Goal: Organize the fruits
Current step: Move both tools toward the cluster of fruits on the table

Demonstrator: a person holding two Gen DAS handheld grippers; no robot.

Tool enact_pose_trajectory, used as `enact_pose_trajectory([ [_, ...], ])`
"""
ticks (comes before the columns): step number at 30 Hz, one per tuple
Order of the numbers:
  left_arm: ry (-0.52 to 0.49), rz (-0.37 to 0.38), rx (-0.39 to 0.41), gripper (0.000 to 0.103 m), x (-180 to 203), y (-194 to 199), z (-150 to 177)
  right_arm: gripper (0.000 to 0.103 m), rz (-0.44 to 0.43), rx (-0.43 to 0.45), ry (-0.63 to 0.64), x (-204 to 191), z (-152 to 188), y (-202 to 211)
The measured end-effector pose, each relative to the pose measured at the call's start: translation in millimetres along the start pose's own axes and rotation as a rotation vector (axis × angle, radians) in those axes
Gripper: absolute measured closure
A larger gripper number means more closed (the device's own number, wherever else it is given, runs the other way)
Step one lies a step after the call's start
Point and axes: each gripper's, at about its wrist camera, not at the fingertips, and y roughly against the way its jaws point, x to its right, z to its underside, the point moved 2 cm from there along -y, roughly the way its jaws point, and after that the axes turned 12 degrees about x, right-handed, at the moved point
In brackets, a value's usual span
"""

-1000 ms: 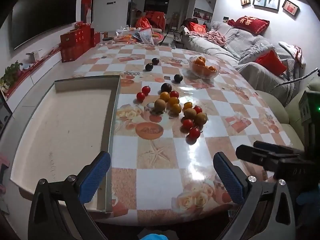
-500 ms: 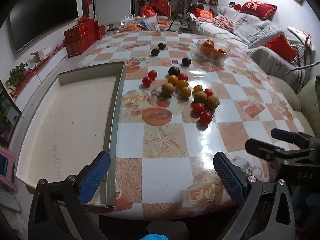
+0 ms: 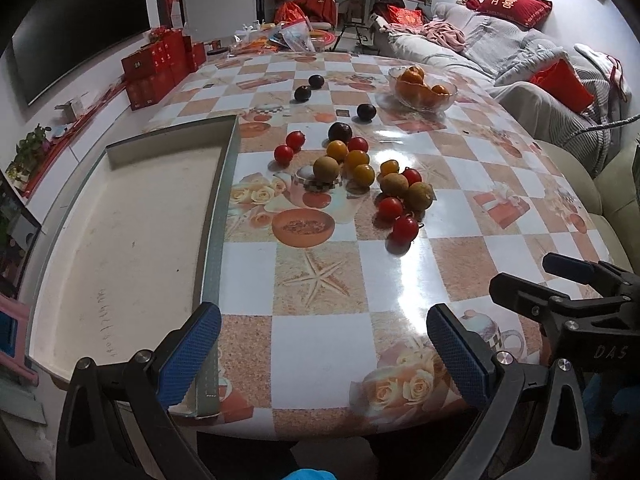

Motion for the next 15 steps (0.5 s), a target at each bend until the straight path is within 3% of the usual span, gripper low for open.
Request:
enact_pose_trajectory([
  [15,-0.025,0.007,-0.012,0.000,12.0,-11.1,-6.3,0.000,0.028,-0.001,-0.027,16.3,-4.1,-5.8],
])
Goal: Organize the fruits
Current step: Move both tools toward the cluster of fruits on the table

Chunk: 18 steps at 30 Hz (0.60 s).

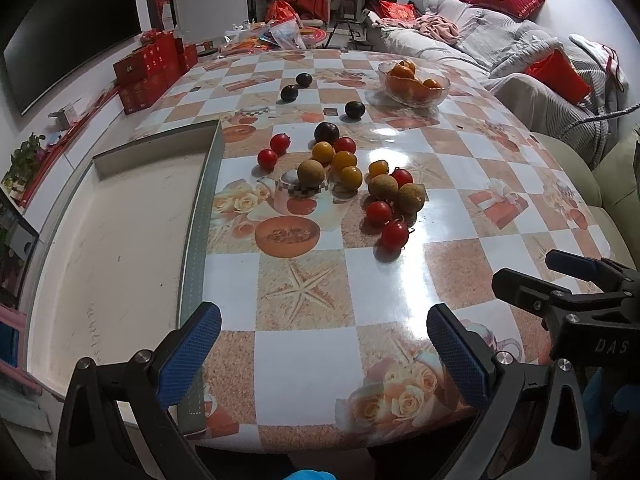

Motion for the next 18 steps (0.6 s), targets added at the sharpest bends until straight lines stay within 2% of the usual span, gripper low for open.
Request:
enact_pose_trajectory([
  [18,-0.029,-0.009,-0.030,0.000,0.7,-12.5,2.3,0.000,-0.001,-0.009,0.000,0.5,0.1,-4.2],
])
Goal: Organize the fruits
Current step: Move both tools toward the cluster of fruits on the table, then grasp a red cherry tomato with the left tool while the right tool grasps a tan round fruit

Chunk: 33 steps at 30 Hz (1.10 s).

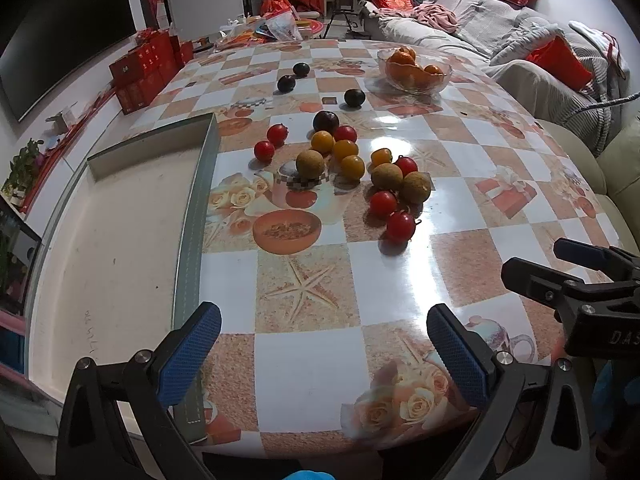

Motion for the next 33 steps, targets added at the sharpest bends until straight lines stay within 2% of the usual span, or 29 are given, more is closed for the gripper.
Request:
enact_pose_trajectory([
  [23,-0.004,-0.013,-0.025,0.000,-2.6,-13.7,-0.4,0.000,0.010,-0.012,0.013,-0.2,-4.6,-7.1],
  [33,-0.021,-0.026,-0.012,0.000,-0.9,-32.9,-18.2,0.000,0.044,-0.007,0.082,2.1,-17.0,-24.9],
])
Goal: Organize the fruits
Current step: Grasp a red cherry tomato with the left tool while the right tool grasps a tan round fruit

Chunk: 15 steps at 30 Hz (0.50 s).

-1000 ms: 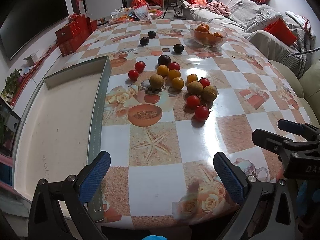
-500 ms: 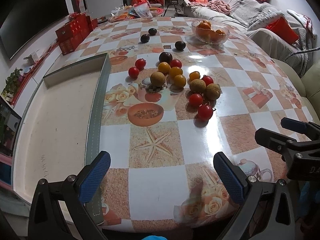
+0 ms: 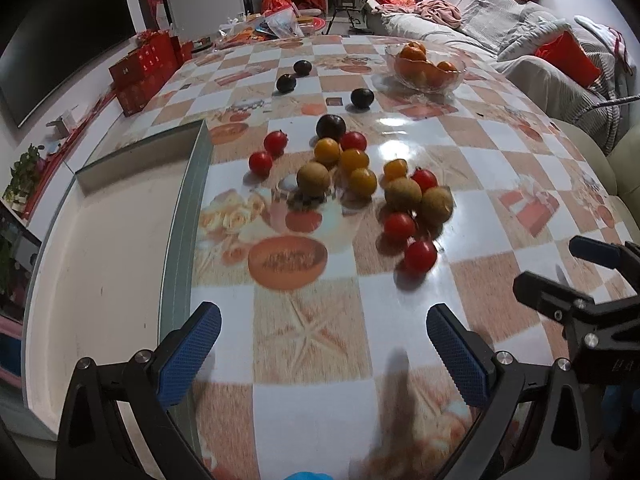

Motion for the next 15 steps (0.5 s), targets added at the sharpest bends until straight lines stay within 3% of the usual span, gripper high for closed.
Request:
enact_pose_trajectory([
  [10,-0.019,-0.012,-0.051,0.000,4.5,-30.0,1.3,0.001,-0.069,0.009,-0.005,0.6,-12.5,-24.6],
  [15,-0.004,-0.002,-0.051,0.000,2.5,-36.6,-0.7,0.012,-0.109,0.029,0.036,-10.6,-16.6,-31.4],
])
